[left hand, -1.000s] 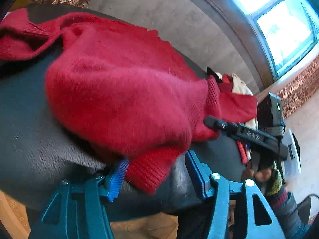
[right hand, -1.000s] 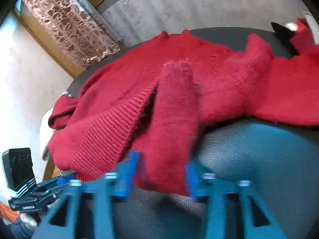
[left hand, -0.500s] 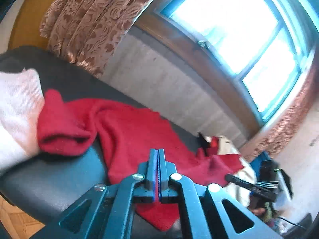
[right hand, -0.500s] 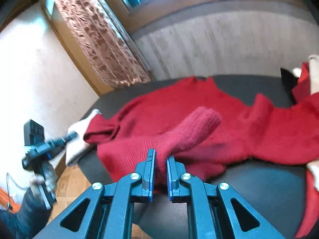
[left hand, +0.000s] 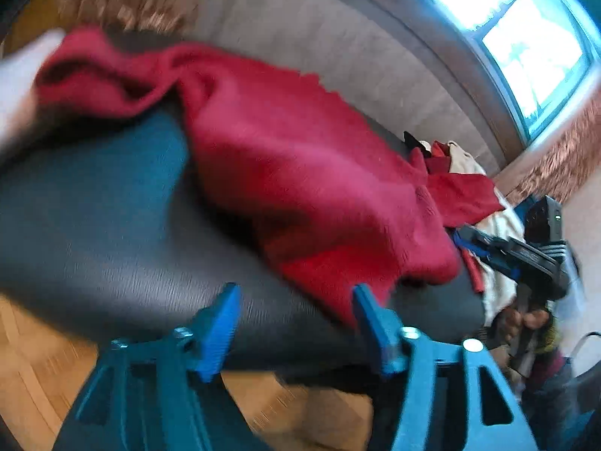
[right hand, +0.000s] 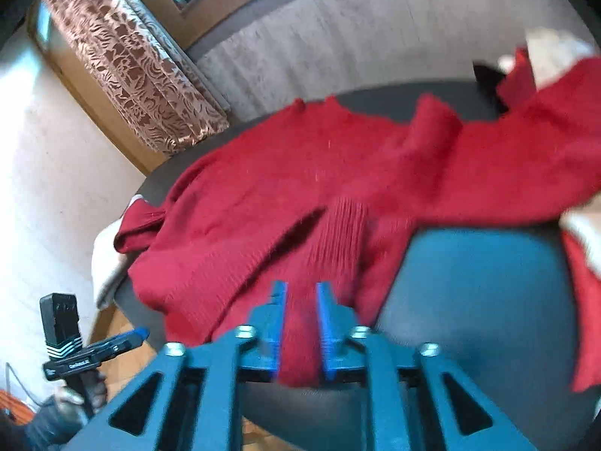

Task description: Fold clothes

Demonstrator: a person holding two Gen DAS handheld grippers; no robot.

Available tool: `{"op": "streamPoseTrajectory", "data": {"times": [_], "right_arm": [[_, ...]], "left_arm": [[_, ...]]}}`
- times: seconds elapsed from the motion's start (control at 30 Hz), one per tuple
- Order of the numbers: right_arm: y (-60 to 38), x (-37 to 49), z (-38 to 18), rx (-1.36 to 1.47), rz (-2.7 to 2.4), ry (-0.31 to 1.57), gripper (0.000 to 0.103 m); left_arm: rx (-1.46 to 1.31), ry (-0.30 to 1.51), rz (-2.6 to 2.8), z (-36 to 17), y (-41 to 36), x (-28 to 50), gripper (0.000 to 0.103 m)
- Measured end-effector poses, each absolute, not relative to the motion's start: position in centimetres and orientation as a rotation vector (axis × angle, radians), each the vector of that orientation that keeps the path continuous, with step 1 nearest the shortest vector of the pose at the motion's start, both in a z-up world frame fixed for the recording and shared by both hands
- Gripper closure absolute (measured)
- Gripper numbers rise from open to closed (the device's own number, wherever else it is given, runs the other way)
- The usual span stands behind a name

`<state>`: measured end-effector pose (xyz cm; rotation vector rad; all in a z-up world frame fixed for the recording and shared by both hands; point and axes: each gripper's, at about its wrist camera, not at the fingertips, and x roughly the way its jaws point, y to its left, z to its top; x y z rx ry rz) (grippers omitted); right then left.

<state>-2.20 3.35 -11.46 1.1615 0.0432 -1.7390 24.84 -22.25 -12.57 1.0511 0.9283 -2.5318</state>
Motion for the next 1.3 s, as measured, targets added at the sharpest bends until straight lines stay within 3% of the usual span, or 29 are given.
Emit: {"op": "streamPoseTrajectory", "data": {"times": [0.03, 0.17, 0.23, 0.37, 0.4, 0.47, 0.5, 0.53, 0.6, 0.63, 0.9, 1.07, 1.13, 1.2, 1.27, 1.3], "right_arm": [[3.7, -1.9, -12.1, 1.176, -1.725, 0.012, 0.053], [4.9, -0.8, -13.7, 1.202, -1.654, -0.096, 0.045], [5.0, -0.3, -13.9, 1.187, -1.635, -0.115, 0.033], [3.4, 0.0, -14.2, 1.159, -1.640, -0.050, 0.029], [2.9, 0.1, -14.4, 1.160, -1.639, -0.024, 0.029], [1.9, 0.3, -14.7, 1.159, -1.638, 0.030, 0.029], [1.6, 0.5, -14.9, 1.156, -1.640, 0.060, 0.031], [1.2, 0.8, -15.1, 1.152, -1.641, 0.090, 0.041], [0.6, 0.8, -15.4, 1.164, -1.667, 0.142, 0.078], [0.5, 0.8, -15.3, 1.168, -1.683, 0.161, 0.087], [2.5, 1.2, -7.4, 0.949, -1.741, 0.118, 0.093], [5.2, 1.6, -3.7, 0.846, -1.730, 0.173, 0.092], [6.0, 2.0, -4.0, 0.869, -1.683, 0.233, 0.087], [6.9, 2.1, -5.8, 0.959, -1.634, 0.285, 0.084], [8.1, 2.0, -7.8, 1.051, -1.605, 0.318, 0.071], [8.7, 2.0, -8.6, 1.093, -1.607, 0.316, 0.060]], "left_arm": [[1.041, 0.918, -2.526, -12.6, -22.2, 24.3, 0.038], [1.039, 0.882, -2.553, -12.9, -21.9, 22.5, 0.038], [1.072, 0.862, -2.539, -13.5, -21.9, 21.4, 0.038], [1.061, 0.901, -2.530, -13.8, -22.2, 20.0, 0.038], [1.056, 0.904, -2.528, -13.8, -22.2, 19.8, 0.043], [1.081, 0.894, -2.515, -13.9, -22.3, 19.3, 0.066], [1.099, 0.926, -2.512, -13.9, -22.6, 19.2, 0.078], [1.101, 0.968, -2.516, -13.6, -23.0, 19.3, 0.082], [1.097, 1.044, -2.528, -12.9, -23.7, 19.5, 0.089], [1.076, 1.059, -2.554, -11.8, -24.1, 19.9, 0.096], [0.844, 1.018, -2.793, 0.0, -26.5, 24.4, 0.096], [0.995, 0.977, -2.884, 2.7, -26.8, 27.0, 0.091], [1.066, 1.010, -2.908, 2.0, -26.8, 28.5, 0.082], [1.087, 1.054, -2.881, 0.5, -27.1, 30.2, 0.081], [1.122, 1.095, -2.749, -1.9, -28.3, 31.0, 0.079], [1.144, 1.115, -2.673, -3.3, -29.0, 31.4, 0.079]]}}
